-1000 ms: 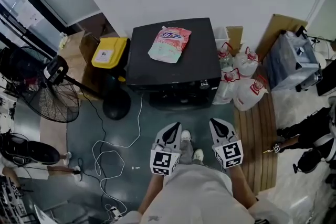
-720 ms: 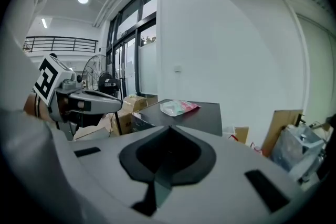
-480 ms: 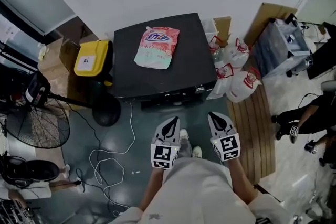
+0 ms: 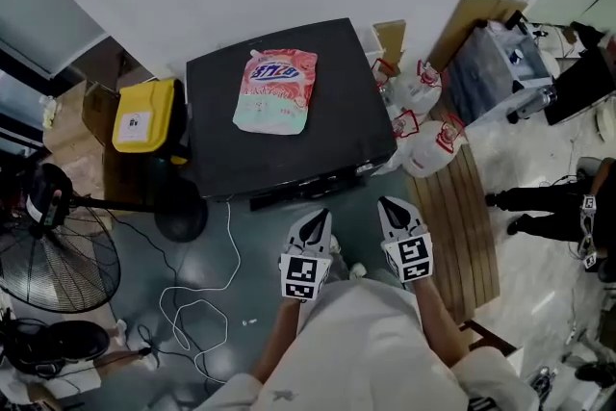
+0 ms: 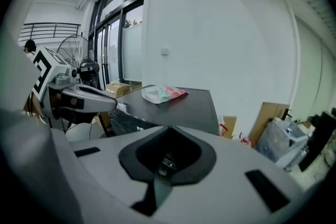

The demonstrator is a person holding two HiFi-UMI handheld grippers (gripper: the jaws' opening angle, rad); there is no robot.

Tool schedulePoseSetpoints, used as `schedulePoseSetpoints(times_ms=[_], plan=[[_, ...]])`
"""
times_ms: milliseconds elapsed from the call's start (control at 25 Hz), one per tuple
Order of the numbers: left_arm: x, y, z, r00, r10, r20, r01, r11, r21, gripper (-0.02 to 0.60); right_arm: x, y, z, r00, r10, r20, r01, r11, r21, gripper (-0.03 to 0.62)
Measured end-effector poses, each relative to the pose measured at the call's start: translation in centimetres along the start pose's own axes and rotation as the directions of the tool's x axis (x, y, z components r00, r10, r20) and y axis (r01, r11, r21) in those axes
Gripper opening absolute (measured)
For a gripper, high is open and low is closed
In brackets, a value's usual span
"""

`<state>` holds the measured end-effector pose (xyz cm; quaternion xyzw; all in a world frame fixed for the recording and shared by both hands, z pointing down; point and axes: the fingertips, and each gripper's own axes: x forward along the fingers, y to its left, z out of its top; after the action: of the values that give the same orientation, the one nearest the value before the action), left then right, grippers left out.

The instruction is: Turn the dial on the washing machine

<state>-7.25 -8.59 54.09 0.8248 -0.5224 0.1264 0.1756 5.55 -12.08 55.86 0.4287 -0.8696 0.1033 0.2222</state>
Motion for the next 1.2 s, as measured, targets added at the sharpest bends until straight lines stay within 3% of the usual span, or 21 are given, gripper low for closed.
schedulePoseSetpoints(times_ms=[200,560,840,1200], plan=[[1.1,0.7,-1.2,0.998,-0.057,-0.027,0.056,0.998,-0.017,0.012,2.0,-0.2,-0.9,0.998,-0.049,-0.027,0.05,0.998,0.028,0.025],[3.1,1.3,-3.0,0.994,-0.097,-0.058,0.095,0.995,-0.04,0.012,5.8,-0.1,-3.3,0.992,-0.087,-0.088,0.086,0.996,-0.013,0.059],[4.0,1.2,-4.0,0.993,-0.091,-0.069,0.087,0.995,-0.051,0.012,7.6,-0.7,-4.7,0.989,-0.104,-0.103,0.101,0.994,-0.038,0.091],[5.3,1.9,-5.5,0.993,-0.039,-0.109,0.034,0.998,-0.047,0.012,9.9,-1.5,-7.2,0.987,-0.091,-0.132,0.089,0.996,-0.025,0.178]])
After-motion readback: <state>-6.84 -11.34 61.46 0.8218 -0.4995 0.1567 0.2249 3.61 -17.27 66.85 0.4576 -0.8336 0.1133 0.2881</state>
